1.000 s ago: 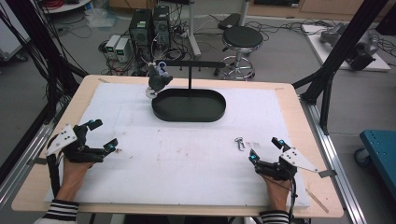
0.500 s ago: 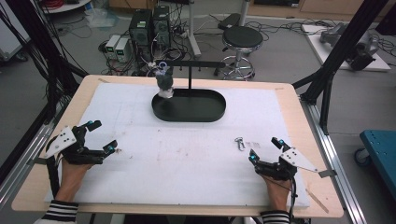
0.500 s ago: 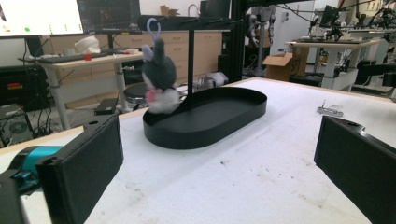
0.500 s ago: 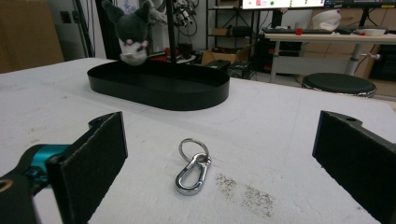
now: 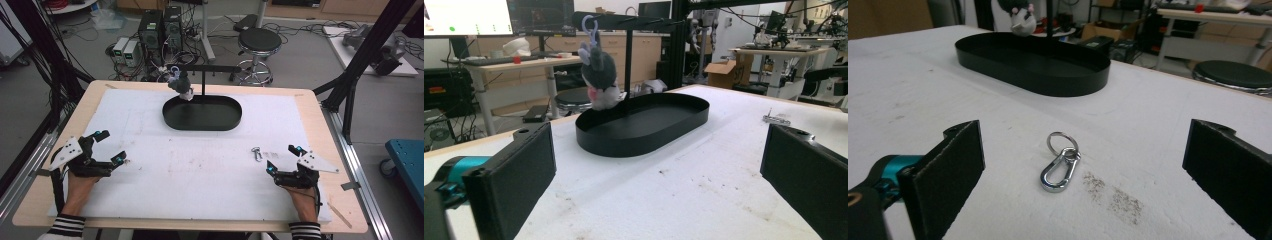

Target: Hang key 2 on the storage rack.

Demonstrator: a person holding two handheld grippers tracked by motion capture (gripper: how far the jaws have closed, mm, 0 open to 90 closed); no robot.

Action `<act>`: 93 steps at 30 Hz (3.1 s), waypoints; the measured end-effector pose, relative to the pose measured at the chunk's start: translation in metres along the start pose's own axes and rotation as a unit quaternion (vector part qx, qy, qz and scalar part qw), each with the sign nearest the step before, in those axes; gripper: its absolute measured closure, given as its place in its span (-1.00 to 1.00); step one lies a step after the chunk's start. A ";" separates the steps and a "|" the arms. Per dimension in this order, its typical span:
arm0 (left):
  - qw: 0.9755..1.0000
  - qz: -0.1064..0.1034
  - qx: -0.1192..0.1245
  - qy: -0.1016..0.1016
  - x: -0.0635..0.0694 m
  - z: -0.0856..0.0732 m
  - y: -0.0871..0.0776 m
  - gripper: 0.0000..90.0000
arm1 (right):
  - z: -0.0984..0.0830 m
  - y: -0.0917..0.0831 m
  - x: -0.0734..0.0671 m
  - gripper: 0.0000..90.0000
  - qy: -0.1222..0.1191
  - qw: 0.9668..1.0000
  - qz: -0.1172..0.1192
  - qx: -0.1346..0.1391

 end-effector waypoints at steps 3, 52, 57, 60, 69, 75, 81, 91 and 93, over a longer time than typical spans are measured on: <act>1.000 0.003 -0.005 0.003 -0.001 -0.003 0.001 -0.96 | 0.010 0.003 -0.002 -0.95 -0.009 1.000 0.024 -0.014; 1.000 0.008 -0.004 -0.009 0.001 -0.020 0.002 -0.96 | 0.029 0.071 0.021 -0.93 -0.159 0.910 0.233 -0.303; 1.000 0.008 -0.006 -0.008 0.002 -0.022 0.002 -0.96 | 0.022 0.075 0.022 -0.89 -0.161 0.905 0.232 -0.318; 1.000 0.010 -0.008 -0.007 0.002 -0.023 0.002 -0.96 | 0.019 0.077 0.021 -0.85 -0.163 0.900 0.244 -0.323; 1.000 0.008 -0.012 -0.008 0.003 -0.025 0.002 -0.96 | 0.010 0.081 0.019 -0.57 -0.169 0.889 0.258 -0.338; 1.000 0.004 -0.010 -0.007 0.004 -0.025 0.002 -0.96 | 0.007 0.085 0.020 -0.32 -0.161 0.888 0.261 -0.343; 1.000 0.005 -0.009 -0.005 0.004 -0.025 0.002 -0.96 | 0.003 0.085 0.023 -0.13 -0.170 0.881 0.261 -0.355; 1.000 0.005 -0.009 0.000 0.005 -0.026 0.002 -0.96 | -0.002 0.087 0.023 0.17 -0.176 0.874 0.267 -0.367; 1.000 0.004 -0.009 0.000 0.006 -0.026 0.002 -0.96 | -0.003 0.087 0.023 0.24 -0.177 0.873 0.268 -0.368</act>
Point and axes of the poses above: each handheld gripper's, and its own axes: y roughly forward along the jaws, z roughly out of its top, x roughly to its right, the point moved 9 cm from there along y, roughly forward along the jaws, and after that the axes turned 6 degrees about z, right-handed, at the moved point
